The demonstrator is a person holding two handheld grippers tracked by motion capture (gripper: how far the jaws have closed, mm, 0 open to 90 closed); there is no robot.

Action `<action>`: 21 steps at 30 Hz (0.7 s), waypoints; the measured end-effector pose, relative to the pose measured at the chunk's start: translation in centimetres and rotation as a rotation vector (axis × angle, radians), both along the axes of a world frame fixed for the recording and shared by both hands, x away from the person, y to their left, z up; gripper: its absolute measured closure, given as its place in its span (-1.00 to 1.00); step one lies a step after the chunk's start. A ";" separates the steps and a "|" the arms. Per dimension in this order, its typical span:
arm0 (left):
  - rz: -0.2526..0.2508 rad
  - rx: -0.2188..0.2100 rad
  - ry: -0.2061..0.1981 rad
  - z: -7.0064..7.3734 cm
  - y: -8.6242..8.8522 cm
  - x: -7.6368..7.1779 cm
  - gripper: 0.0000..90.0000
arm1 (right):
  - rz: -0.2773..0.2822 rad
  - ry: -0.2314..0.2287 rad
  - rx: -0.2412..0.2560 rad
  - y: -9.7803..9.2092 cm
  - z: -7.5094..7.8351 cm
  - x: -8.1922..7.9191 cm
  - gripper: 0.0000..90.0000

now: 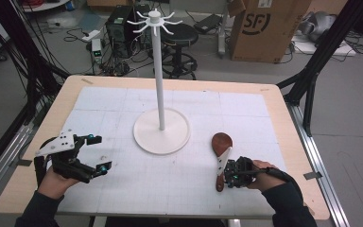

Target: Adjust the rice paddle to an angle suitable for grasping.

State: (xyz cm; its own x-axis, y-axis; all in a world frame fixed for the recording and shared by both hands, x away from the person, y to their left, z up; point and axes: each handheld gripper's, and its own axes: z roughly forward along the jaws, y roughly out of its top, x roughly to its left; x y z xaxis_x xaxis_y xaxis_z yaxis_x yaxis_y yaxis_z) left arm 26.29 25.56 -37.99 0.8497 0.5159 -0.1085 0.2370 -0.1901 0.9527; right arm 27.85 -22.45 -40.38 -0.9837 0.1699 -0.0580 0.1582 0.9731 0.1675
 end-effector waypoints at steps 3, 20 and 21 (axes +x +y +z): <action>0.000 -0.002 0.003 0.0 0.0 0.0 -0.96 | 0.012 0.002 0.004 0.5 -0.1 0.0 0.99; 0.002 0.000 -0.001 0.0 0.2 0.0 -0.96 | 0.070 0.027 0.035 3.4 0.4 0.5 0.99; 0.004 -0.001 0.000 0.0 0.2 0.0 -0.96 | 0.059 0.028 0.048 3.2 0.6 0.6 0.99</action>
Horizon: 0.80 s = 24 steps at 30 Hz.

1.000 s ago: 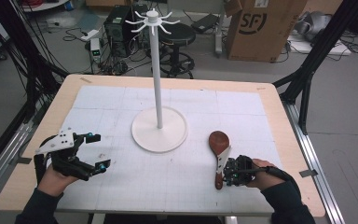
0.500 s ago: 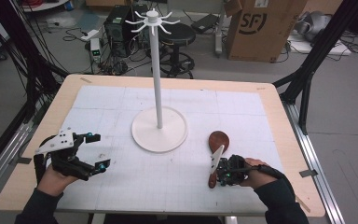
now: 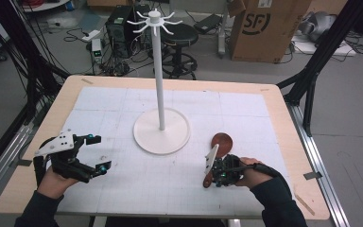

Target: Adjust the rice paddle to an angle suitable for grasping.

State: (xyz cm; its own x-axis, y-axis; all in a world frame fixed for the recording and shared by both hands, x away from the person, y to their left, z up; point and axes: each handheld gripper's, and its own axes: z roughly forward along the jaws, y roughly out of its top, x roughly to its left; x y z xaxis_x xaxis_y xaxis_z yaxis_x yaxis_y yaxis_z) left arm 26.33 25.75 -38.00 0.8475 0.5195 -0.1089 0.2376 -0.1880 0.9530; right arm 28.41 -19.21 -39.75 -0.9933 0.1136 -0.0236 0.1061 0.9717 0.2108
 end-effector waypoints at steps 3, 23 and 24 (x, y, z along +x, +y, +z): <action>0.002 -0.002 0.002 0.0 0.0 0.0 -0.96 | -0.027 -0.006 0.038 -0.7 0.9 0.6 0.99; -0.002 0.002 0.008 -0.2 0.1 0.2 -0.96 | -0.120 -0.044 -0.025 1.8 2.4 7.6 0.99; 0.003 0.002 0.008 -0.2 0.1 0.2 -0.96 | -0.118 -0.042 -0.028 2.0 2.3 7.9 0.99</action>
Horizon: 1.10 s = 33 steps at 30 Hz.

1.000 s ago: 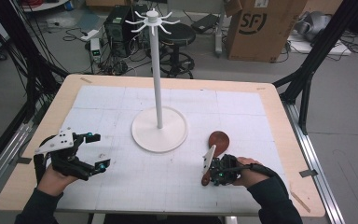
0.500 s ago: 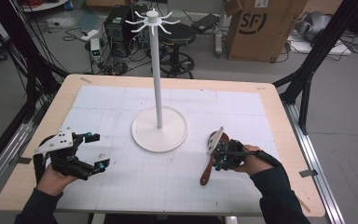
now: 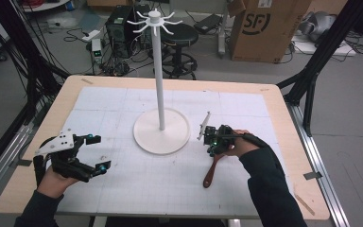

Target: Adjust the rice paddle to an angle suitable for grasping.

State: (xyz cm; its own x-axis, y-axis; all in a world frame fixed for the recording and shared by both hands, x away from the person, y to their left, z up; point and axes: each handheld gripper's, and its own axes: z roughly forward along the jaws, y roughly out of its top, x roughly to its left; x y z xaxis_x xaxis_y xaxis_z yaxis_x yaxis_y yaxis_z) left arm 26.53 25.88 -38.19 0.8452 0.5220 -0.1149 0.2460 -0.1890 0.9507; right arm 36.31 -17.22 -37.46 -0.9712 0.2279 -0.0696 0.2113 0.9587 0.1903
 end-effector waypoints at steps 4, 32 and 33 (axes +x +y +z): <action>0.001 0.000 0.001 0.0 0.1 0.0 -0.96 | 0.000 -0.006 -0.029 0.9 -0.4 0.6 0.99; -0.008 0.012 0.012 -0.5 -0.1 0.1 -0.96 | -0.127 -0.024 -0.065 0.9 -2.5 4.5 0.99; -0.008 0.012 0.012 -0.5 -0.1 0.1 -0.96 | -0.124 -0.024 -0.074 0.8 -2.6 4.7 0.99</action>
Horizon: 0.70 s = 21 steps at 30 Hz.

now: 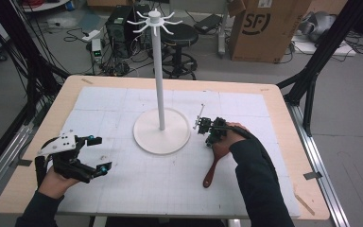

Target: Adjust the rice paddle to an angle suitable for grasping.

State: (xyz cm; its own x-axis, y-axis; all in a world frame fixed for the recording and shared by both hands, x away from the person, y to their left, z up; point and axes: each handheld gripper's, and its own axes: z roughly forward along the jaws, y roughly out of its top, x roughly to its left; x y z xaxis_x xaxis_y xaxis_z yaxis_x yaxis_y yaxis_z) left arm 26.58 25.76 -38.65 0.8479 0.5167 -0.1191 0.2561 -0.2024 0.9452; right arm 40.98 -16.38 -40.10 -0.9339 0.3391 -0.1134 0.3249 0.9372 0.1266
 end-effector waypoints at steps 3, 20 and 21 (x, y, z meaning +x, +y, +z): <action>0.000 0.002 0.000 -0.1 0.1 0.0 -0.96 | -0.018 0.004 -0.024 -0.3 -0.1 0.2 0.99; 0.000 0.004 0.002 -0.1 0.0 -0.1 -0.96 | -0.075 0.054 -0.061 -4.5 0.0 -0.8 0.99; 0.000 0.002 0.003 -0.1 0.0 -0.1 -0.96 | -0.065 0.049 -0.061 -4.7 -0.1 -1.0 0.99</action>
